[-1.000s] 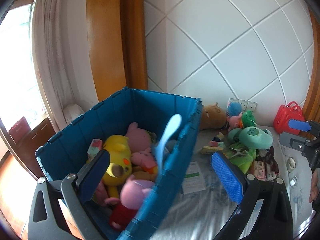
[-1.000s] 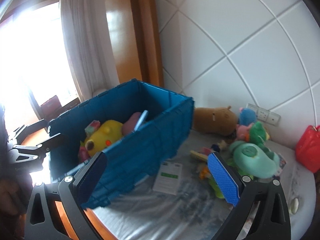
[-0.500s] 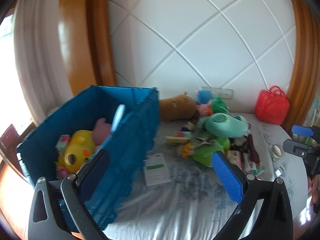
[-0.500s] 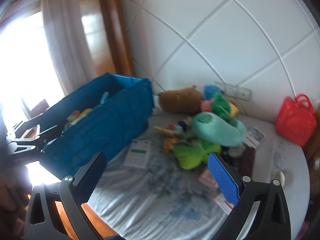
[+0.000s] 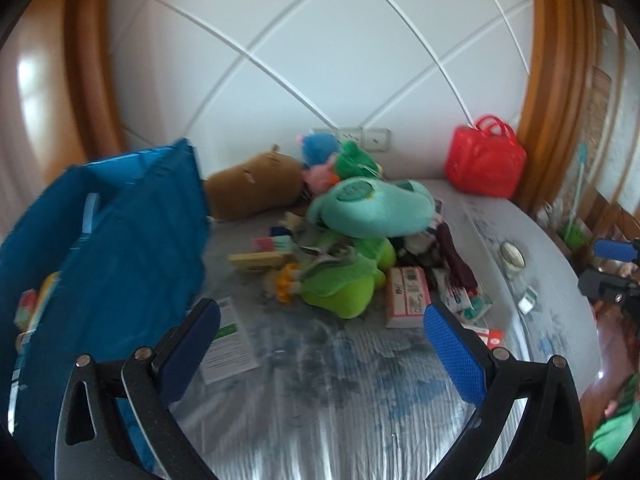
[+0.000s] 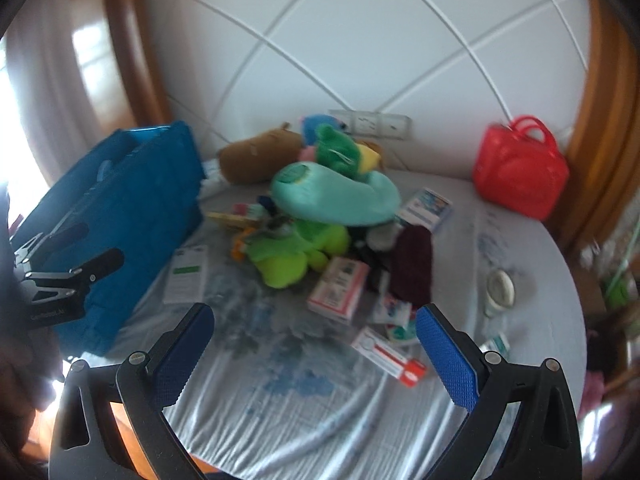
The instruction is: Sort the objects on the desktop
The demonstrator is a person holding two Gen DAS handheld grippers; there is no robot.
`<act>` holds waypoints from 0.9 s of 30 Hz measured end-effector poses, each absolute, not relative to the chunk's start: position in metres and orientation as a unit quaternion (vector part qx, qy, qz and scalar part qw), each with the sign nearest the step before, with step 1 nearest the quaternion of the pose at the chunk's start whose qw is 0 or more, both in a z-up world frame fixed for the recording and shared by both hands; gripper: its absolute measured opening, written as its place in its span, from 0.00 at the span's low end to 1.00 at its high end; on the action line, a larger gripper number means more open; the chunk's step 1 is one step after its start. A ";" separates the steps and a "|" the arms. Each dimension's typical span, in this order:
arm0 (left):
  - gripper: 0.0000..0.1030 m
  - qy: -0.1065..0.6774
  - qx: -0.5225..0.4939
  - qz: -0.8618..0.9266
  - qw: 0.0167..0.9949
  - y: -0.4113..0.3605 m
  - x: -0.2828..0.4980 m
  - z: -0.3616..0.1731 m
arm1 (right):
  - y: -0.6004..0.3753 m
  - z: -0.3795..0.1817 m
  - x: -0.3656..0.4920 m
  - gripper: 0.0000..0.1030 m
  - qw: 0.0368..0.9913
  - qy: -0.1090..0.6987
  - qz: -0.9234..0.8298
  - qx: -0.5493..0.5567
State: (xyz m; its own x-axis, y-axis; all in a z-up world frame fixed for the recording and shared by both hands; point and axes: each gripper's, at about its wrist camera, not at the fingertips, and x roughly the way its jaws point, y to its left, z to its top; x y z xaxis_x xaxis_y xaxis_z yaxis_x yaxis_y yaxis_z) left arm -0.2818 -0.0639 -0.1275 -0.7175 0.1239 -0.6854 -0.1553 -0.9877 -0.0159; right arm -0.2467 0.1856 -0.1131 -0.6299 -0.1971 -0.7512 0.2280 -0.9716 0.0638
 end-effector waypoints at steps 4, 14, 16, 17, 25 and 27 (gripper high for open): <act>1.00 0.024 -0.379 0.920 0.097 -0.043 -0.308 -0.160 | 0.210 -0.137 -0.250 0.99 0.094 0.000 -0.894 0.439; 1.00 0.047 -0.405 0.909 0.086 0.001 -0.403 -0.272 | 0.271 -0.201 -0.270 0.99 0.076 -0.024 -0.866 0.494; 1.00 0.051 -0.415 0.906 0.074 0.004 -0.423 -0.293 | 0.282 -0.212 -0.276 0.99 0.076 -0.027 -0.860 0.503; 1.00 0.052 -0.417 0.905 0.067 0.005 -0.432 -0.301 | 0.287 -0.217 -0.278 0.99 0.076 -0.029 -0.858 0.508; 1.00 0.026 -0.402 0.914 0.041 -0.014 -0.496 -0.309 | 0.306 -0.242 -0.298 0.99 0.077 -0.033 -0.842 0.532; 1.00 0.019 -0.411 0.910 0.049 -0.015 -0.508 -0.310 | 0.308 -0.245 -0.302 0.99 0.076 -0.035 -0.841 0.535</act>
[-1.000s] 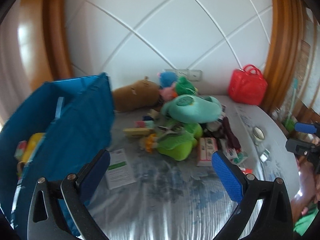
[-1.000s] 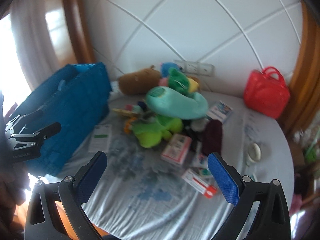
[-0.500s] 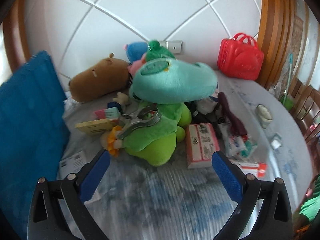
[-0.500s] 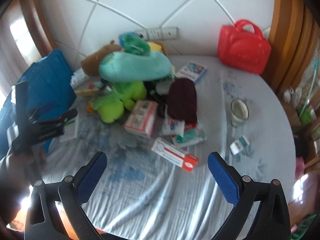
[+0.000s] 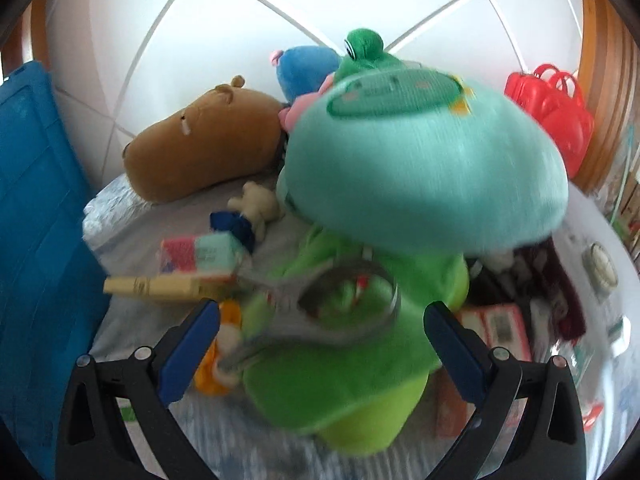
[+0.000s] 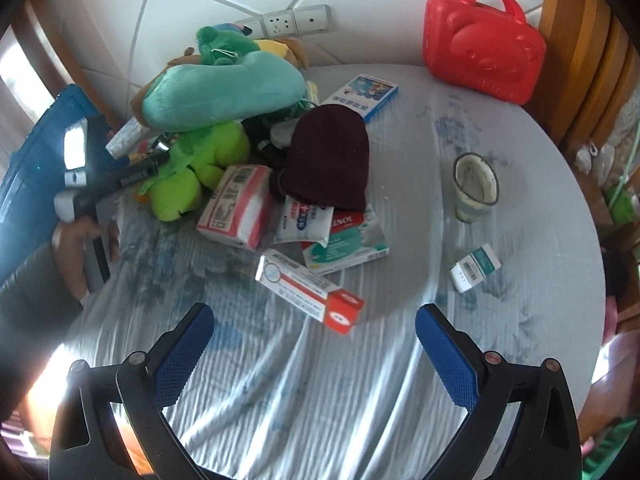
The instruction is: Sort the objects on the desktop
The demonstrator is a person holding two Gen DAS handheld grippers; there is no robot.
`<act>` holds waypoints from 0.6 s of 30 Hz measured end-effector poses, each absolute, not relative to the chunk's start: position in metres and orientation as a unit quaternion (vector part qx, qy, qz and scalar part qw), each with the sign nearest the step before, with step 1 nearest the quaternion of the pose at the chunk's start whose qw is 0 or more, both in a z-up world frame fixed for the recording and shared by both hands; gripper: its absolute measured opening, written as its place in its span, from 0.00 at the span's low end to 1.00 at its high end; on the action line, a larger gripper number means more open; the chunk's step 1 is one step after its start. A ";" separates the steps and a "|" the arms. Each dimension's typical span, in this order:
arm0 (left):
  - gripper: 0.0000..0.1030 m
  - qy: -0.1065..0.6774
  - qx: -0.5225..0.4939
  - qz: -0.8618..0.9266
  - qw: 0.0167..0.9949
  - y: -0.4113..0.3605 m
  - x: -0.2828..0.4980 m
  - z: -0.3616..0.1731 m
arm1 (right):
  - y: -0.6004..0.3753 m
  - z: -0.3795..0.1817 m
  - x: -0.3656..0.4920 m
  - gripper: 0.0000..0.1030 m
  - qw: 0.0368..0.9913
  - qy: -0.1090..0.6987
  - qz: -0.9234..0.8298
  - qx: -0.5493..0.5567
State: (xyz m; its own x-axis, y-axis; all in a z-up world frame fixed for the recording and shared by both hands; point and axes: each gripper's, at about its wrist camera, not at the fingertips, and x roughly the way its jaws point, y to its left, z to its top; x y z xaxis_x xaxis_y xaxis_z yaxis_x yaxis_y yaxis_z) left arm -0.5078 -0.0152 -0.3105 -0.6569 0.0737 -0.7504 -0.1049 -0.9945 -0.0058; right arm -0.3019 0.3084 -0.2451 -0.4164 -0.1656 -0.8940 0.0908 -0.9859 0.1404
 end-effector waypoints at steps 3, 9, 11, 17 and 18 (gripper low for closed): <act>1.00 0.003 -0.435 0.898 0.061 -0.018 -0.522 -0.316 | 0.310 -0.247 -0.308 0.99 0.075 -0.038 -0.840 0.536; 0.67 -0.028 -0.446 0.892 0.070 -0.024 -0.520 -0.313 | 0.313 -0.245 -0.314 0.99 0.068 -0.042 -0.840 0.536; 0.66 -0.027 -0.447 0.891 0.073 -0.023 -0.517 -0.311 | 0.314 -0.246 -0.315 0.99 0.065 -0.044 -0.840 0.537; 0.66 -0.014 -0.439 0.895 0.078 -0.017 -0.500 -0.297 | 0.323 -0.254 -0.312 0.99 0.047 -0.037 -0.839 0.541; 0.66 -0.013 -0.438 0.895 0.078 -0.017 -0.498 -0.296 | 0.328 -0.257 -0.312 0.99 0.039 -0.037 -0.839 0.541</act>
